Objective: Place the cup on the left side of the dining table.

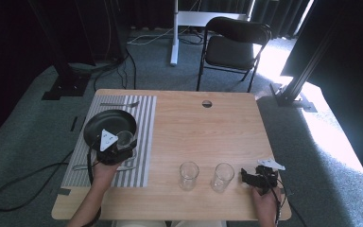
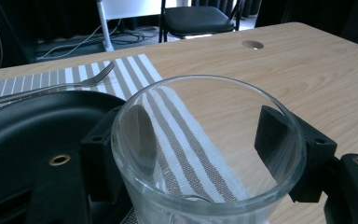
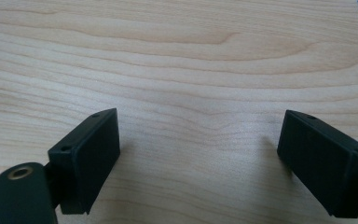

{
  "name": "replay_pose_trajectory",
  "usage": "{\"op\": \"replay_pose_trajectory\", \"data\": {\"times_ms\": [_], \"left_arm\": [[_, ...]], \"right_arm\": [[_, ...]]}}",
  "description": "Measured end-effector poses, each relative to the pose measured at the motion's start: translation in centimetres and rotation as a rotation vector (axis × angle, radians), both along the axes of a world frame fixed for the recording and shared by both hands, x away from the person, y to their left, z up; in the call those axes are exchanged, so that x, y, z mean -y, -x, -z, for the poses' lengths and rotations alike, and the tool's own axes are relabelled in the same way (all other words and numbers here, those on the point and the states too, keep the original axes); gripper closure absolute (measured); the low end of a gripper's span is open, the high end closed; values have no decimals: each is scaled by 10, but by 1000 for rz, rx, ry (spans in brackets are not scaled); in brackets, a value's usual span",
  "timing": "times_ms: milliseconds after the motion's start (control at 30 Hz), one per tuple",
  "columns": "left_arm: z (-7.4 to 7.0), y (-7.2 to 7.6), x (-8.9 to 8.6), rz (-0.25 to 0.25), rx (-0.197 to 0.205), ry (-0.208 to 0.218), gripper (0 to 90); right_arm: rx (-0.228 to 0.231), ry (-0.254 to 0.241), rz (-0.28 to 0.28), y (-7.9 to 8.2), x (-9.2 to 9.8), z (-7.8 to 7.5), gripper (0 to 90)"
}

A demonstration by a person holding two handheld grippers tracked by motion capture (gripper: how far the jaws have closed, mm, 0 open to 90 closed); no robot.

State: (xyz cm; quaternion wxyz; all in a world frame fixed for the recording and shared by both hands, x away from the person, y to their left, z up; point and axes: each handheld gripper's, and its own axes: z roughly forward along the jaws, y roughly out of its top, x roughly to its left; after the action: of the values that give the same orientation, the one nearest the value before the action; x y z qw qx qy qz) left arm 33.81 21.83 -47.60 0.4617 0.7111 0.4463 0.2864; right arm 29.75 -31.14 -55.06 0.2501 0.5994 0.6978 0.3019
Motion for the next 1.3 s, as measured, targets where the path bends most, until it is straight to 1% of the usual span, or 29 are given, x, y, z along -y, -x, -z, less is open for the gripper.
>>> {"op": "replay_pose_trajectory", "data": {"times_ms": [167, 200, 267, 367, 533, 600, 667, 767, 800, 867, 900, 933, 1000, 1067, 1167, 1200, 1233, 1300], "left_arm": [[5, -3, 0, -1, -11, -6, 292], [8, -4, 1, 2, -16, -18, 292], [10, -6, 0, -4, -22, -24, 292], [13, -8, -1, -7, -32, -9, 292], [19, -11, 0, -6, -47, -11, 292], [21, -12, 0, -12, -56, -19, 292], [21, -12, 2, -16, -52, -36, 291], [22, -11, 2, 1, -46, -49, 291], [23, -11, 1, 5, -45, -44, 290], [22, -10, -1, 12, -57, -41, 288], [22, -10, 0, 11, -62, -46, 288], [21, -10, 1, 7, -62, -53, 287], [21, -11, 2, -2, -72, -50, 287], [21, -10, 2, -5, -74, -55, 286], [20, -10, 1, 3, -89, -47, 285], [20, -10, 0, 10, -91, -23, 275], [20, -9, -2, 4, -87, -12, 254], [20, -8, -4, 2, -84, 9, 252]], "right_arm": [[0, 0, 0, 0, 0, 0, 123], [0, 0, 0, 0, 0, 0, 123], [0, 0, 0, 0, 0, 0, 123], [0, 0, 0, 0, 0, 0, 123], [0, 0, 0, 0, 0, 0, 123], [0, 0, 0, 0, 0, 0, 123], [0, 0, -1, 0, 0, 0, 124], [1, 0, -1, 0, 0, 0, 124], [1, 0, -1, 1, 0, 0, 124], [1, 0, -1, 1, 0, 0, 124], [1, 0, -1, 1, 0, 0, 124], [1, 0, -1, 1, 0, 0, 124], [1, 0, -1, 1, 0, 0, 124], [1, 1, -1, 1, 0, 0, 124], [1, 0, 0, 1, 0, 0, 124], [1, 0, -1, 1, 0, 0, 124], [1, 1, -1, 1, 0, 0, 124], [1, 0, -1, 1, 0, 0, 124]]}}
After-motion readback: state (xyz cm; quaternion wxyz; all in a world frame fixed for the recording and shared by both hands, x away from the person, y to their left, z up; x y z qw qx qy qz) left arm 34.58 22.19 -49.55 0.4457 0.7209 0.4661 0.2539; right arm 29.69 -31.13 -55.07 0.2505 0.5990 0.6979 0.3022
